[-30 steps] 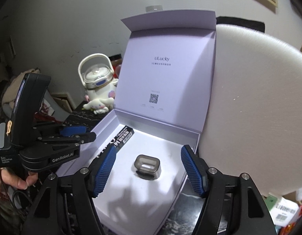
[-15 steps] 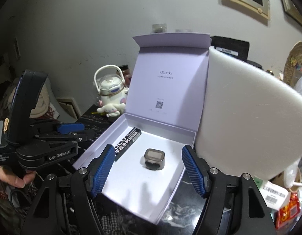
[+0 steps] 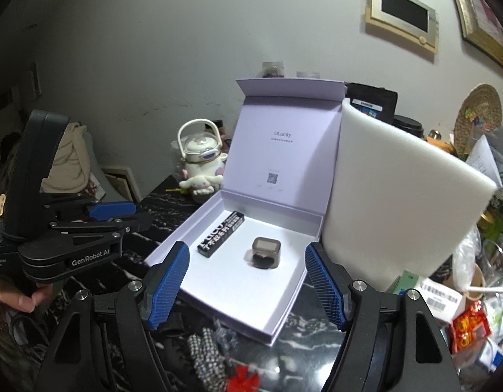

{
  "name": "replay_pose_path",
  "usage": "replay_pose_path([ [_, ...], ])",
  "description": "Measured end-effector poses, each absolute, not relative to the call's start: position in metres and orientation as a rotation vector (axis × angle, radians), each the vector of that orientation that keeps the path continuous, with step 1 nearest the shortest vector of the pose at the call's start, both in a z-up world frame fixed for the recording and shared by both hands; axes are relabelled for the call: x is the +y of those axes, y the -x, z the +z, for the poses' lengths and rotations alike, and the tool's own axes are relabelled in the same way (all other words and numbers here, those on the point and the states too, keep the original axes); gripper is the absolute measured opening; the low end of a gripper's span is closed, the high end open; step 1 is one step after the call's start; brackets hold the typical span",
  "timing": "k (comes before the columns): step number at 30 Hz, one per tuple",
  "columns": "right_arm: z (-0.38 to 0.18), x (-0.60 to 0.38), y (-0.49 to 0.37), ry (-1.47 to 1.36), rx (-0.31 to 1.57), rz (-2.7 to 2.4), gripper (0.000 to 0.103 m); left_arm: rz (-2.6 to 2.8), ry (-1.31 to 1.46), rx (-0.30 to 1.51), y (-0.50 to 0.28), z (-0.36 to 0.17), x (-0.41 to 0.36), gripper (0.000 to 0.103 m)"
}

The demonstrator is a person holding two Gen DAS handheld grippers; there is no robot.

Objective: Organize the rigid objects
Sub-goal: 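Lower the PUCO package into the lavender box and open the left tool, then grasp the black hair claw clip with the left tool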

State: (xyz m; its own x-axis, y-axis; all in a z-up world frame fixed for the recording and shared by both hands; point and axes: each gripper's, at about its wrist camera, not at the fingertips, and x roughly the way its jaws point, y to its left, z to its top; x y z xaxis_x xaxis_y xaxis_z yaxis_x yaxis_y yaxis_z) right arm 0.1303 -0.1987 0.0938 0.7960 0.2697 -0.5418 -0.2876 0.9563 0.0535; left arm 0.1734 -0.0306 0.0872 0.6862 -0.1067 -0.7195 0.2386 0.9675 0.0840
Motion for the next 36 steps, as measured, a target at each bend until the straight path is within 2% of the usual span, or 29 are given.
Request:
replay_pose_path([
  [18,0.077,-0.189,-0.064,0.027,0.563,0.308,0.079,-0.221,-0.167,0.767,-0.092,0.077,-0.018,0.026],
  [36,0.032,-0.173,-0.019,0.021,0.606,0.306,0.079,-0.226,-0.124,0.798,-0.045,0.033,0.003,0.026],
])
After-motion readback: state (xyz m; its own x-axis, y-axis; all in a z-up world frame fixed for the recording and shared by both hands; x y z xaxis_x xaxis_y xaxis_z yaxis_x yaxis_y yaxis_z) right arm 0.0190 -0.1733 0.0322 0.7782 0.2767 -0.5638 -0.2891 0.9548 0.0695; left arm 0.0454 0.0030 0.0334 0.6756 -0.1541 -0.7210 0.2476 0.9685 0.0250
